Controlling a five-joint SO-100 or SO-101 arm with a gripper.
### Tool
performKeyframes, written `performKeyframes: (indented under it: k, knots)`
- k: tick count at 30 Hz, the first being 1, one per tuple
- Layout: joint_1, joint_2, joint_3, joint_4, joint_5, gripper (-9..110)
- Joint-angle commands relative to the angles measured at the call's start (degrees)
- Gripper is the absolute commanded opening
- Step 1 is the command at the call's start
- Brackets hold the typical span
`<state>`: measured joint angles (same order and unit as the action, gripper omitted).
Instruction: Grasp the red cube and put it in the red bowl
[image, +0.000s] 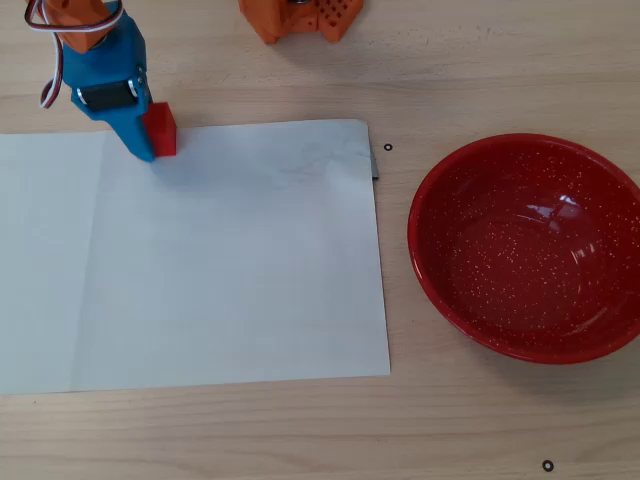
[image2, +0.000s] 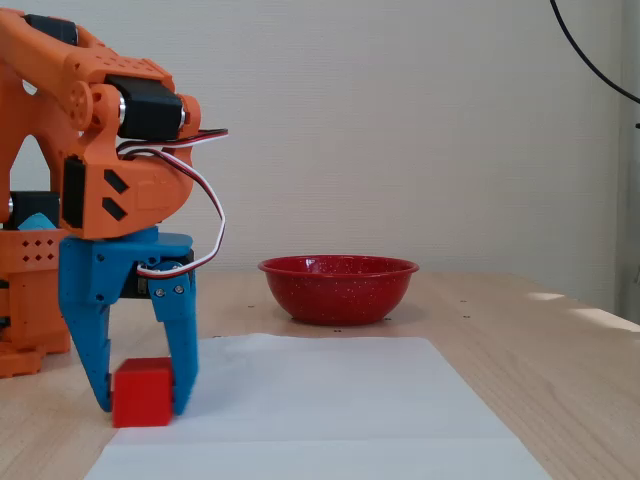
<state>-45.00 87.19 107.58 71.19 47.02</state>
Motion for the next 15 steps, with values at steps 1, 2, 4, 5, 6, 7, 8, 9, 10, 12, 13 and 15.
performKeyframes:
  k: [1, 2, 4, 5, 6, 7, 8, 9, 10, 12, 13, 15]
  knots:
    - [2.64, 3.60, -1.05, -0.35, -1.14, 13]
    - [2.64, 3.78, -1.23, -0.09, -1.05, 10]
    - [2.72, 3.96, -1.85, 0.79, -1.14, 3]
    - [2.81, 4.04, -2.29, 1.49, -1.32, 0]
    - [2.90, 4.13, -2.90, 2.29, -1.76, 0]
    - [3.08, 4.13, -3.78, 3.34, -2.20, 0]
    - [3.16, 4.13, -5.01, 4.75, -2.90, 0]
    - [3.43, 4.04, -6.77, 6.77, -3.87, 0]
    - [3.87, 4.04, -9.05, 9.14, -5.10, 0]
    - [4.92, 3.78, -14.33, 14.50, -7.56, 0]
    - [5.54, 3.60, -17.14, 17.14, -8.88, 0]
    - [6.94, 3.25, -22.59, 21.80, -11.25, 0]
